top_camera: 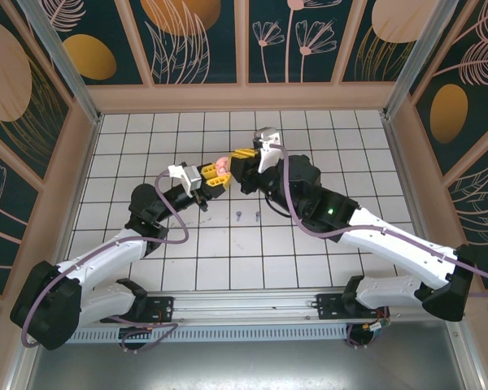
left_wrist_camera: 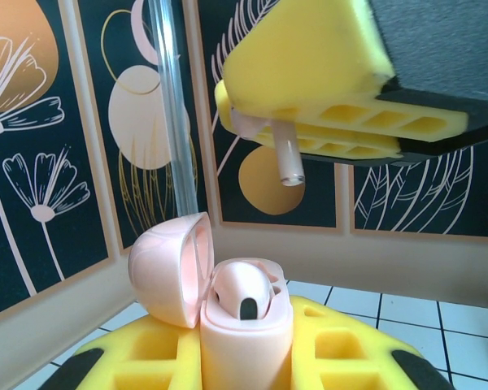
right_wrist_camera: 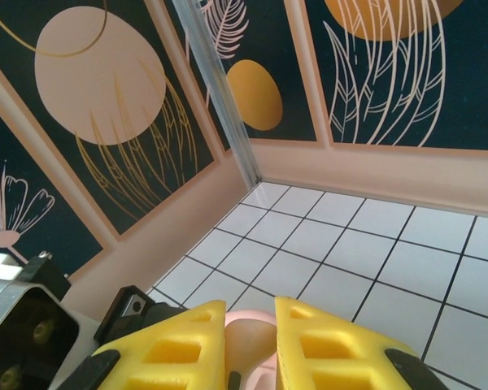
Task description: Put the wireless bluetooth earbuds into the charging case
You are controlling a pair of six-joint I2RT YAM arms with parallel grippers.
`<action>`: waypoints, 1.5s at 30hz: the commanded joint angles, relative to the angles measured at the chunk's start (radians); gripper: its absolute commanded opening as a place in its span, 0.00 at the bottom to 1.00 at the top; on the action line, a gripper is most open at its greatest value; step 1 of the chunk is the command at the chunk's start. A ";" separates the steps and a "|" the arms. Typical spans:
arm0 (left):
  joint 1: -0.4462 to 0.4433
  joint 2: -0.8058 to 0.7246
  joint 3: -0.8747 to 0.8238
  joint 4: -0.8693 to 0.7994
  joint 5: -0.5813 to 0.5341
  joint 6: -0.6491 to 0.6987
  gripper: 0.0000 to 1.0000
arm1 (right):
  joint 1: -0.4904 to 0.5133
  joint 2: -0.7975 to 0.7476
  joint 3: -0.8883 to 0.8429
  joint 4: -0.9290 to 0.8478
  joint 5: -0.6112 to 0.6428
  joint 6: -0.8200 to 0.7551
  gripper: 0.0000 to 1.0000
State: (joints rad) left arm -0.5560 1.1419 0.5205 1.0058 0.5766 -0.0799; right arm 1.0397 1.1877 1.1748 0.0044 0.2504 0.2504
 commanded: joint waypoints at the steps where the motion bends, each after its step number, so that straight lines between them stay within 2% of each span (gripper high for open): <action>1: -0.004 -0.007 0.033 0.014 0.020 -0.003 0.00 | -0.020 0.012 -0.021 0.045 -0.024 0.029 0.18; 12: -0.004 -0.008 0.030 0.008 0.016 0.002 0.00 | -0.023 0.049 -0.039 0.051 -0.097 0.063 0.17; 20: -0.004 -0.009 0.035 0.009 0.014 -0.001 0.00 | -0.016 0.049 -0.060 0.026 -0.076 0.070 0.17; 34: -0.004 -0.027 0.040 0.004 0.008 -0.001 0.00 | 0.063 0.097 -0.064 -0.066 0.099 0.013 0.15; 42: -0.004 -0.025 0.038 0.002 0.013 -0.004 0.00 | 0.059 0.099 -0.049 -0.068 0.163 0.024 0.15; 45: -0.004 -0.027 0.033 0.012 0.019 -0.003 0.00 | 0.036 0.089 -0.046 -0.054 0.152 0.037 0.14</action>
State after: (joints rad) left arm -0.5556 1.1419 0.5205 0.9077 0.5751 -0.0795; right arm 1.0904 1.2686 1.1339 0.0185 0.3779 0.2871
